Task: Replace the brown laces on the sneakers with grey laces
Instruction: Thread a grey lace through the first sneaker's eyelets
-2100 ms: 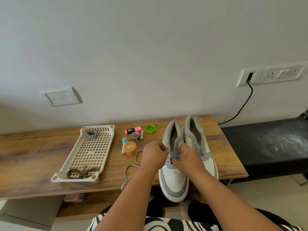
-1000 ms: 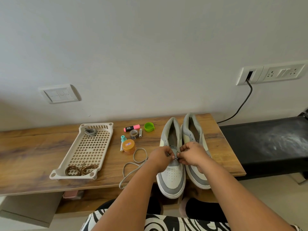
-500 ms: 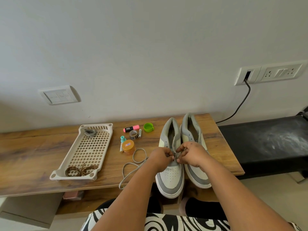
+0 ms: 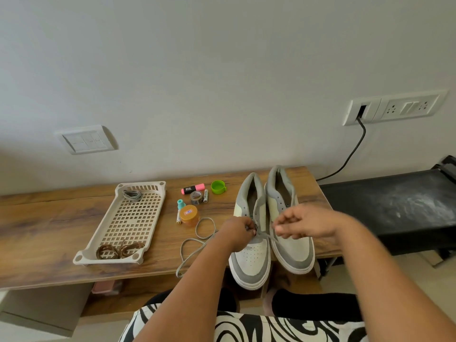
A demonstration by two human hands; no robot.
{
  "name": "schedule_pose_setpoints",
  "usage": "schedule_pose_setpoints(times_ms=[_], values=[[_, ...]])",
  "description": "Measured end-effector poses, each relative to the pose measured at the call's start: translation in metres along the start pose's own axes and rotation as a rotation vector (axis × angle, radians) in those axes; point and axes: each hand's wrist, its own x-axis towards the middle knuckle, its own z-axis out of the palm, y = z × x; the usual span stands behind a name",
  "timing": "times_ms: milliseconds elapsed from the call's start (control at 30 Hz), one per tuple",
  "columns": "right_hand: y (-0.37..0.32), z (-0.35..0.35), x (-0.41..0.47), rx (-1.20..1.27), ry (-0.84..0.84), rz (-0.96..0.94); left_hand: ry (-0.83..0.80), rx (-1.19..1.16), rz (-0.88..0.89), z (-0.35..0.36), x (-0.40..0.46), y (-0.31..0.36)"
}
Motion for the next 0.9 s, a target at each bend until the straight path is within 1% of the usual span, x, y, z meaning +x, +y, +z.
schedule_pose_setpoints(times_ms=[67, 100, 167, 233, 300, 333, 400, 433, 467, 500, 533, 600, 633, 667, 800, 867, 900], values=[[-0.003, 0.023, 0.028, -0.252, 0.183, 0.038, -0.005, -0.004, 0.003, 0.0, 0.002, 0.0], [-0.003, 0.032, 0.039, -0.372, 0.242, 0.044, -0.006, 0.0, 0.005, 0.0, 0.002, 0.0], [-0.003, 0.044, 0.055, -0.509, 0.27, 0.058, -0.009, 0.003, 0.005, 0.0, 0.001, 0.0], [-0.005, 0.043, 0.058, -0.559, 0.229, 0.082, -0.013, 0.005, 0.007, 0.0, 0.001, -0.001], [-0.008, 0.031, 0.047, -0.509, 0.113, 0.081, -0.015, 0.004, 0.01, 0.0, 0.001, -0.002], [-0.01, 0.022, 0.035, -0.409, -0.005, 0.063, -0.016, 0.007, 0.014, 0.0, 0.001, -0.002], [-0.015, 0.0, 0.005, -0.123, -0.298, 0.006, -0.018, 0.011, 0.015, -0.001, 0.0, -0.002], [-0.018, -0.01, -0.01, -0.01, -0.398, -0.016, -0.019, 0.007, 0.009, -0.001, -0.001, -0.001], [-0.021, -0.016, -0.021, 0.032, -0.437, -0.018, -0.022, 0.002, 0.003, -0.002, -0.002, 0.0], [-0.021, -0.018, -0.023, -0.008, -0.41, 0.001, -0.023, -0.002, -0.002, -0.002, -0.003, 0.001], [-0.02, -0.014, -0.018, -0.129, -0.325, 0.041, -0.024, -0.003, -0.009, -0.003, -0.005, 0.002], [-0.014, 0.003, 0.008, -0.402, -0.053, 0.11, -0.024, -0.021, -0.022, -0.003, -0.007, 0.003], [-0.012, 0.015, 0.023, -0.473, 0.065, 0.112, -0.024, -0.032, -0.027, -0.003, -0.008, 0.003], [-0.01, 0.026, 0.035, -0.505, 0.142, 0.101, -0.024, -0.039, -0.031, -0.004, -0.008, 0.003], [-0.006, 0.046, 0.055, -0.539, 0.271, 0.06, -0.021, -0.058, -0.034, -0.004, -0.007, 0.003], [-0.008, 0.042, 0.05, -0.539, 0.248, 0.01, -0.022, -0.075, -0.036, -0.004, -0.007, 0.002], [-0.009, 0.036, 0.044, -0.49, 0.2, -0.012, -0.022, -0.087, -0.034, -0.004, -0.006, 0.002]])
